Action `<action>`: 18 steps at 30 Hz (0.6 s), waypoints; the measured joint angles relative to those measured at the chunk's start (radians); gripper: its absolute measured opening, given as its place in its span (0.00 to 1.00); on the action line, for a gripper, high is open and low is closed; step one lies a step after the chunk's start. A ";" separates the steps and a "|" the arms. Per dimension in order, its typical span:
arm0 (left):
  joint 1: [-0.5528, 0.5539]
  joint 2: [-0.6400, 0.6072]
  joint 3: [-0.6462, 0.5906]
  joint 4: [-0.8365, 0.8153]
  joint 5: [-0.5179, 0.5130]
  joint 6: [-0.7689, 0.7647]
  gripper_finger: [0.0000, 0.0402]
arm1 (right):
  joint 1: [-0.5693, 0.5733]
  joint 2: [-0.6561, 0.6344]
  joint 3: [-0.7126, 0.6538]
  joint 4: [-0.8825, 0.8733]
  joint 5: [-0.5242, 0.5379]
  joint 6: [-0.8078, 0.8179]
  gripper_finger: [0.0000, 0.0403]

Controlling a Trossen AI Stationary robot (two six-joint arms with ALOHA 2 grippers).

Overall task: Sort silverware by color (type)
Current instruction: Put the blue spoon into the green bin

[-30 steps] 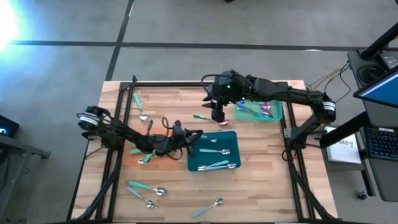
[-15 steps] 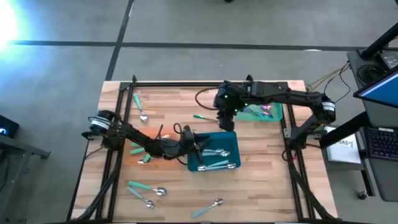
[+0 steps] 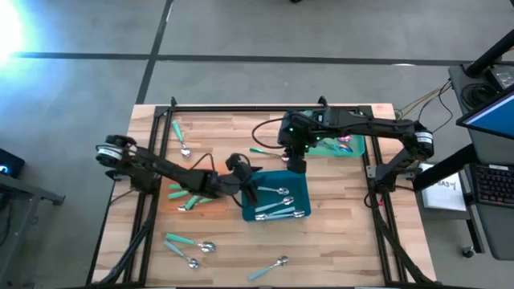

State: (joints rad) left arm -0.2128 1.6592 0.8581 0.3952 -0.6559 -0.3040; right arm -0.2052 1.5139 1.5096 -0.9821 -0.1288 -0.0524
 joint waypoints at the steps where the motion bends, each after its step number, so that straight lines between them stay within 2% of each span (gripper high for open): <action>1: 0.009 -0.012 0.000 -0.031 0.000 0.006 0.36 | 0.000 0.000 -0.005 0.001 0.002 -0.001 0.20; 5: 0.061 -0.063 -0.008 -0.134 0.006 0.048 0.36 | 0.000 0.000 -0.028 0.002 0.061 0.000 0.19; 7: 0.100 -0.077 -0.012 -0.175 0.056 0.079 0.36 | 0.000 0.000 -0.049 0.003 0.107 0.000 0.19; 9: 0.153 -0.076 -0.013 -0.183 0.150 0.121 0.36 | 0.000 0.000 -0.073 0.003 0.153 0.004 0.20; 14: 0.321 -0.036 -0.005 -0.181 0.468 0.209 0.36 | -0.001 0.000 -0.130 0.024 0.267 0.026 0.22; 16: 0.387 -0.015 0.002 -0.187 0.576 0.254 0.36 | -0.003 0.000 -0.146 0.023 0.287 0.026 0.22; 18: 0.441 -0.003 0.016 -0.204 0.642 0.321 0.36 | -0.005 0.001 -0.160 0.025 0.288 0.027 0.23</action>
State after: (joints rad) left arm 0.2279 1.6561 0.8740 0.1912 -0.0140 0.0171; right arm -0.2100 1.5145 1.3492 -0.9566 0.1589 -0.0255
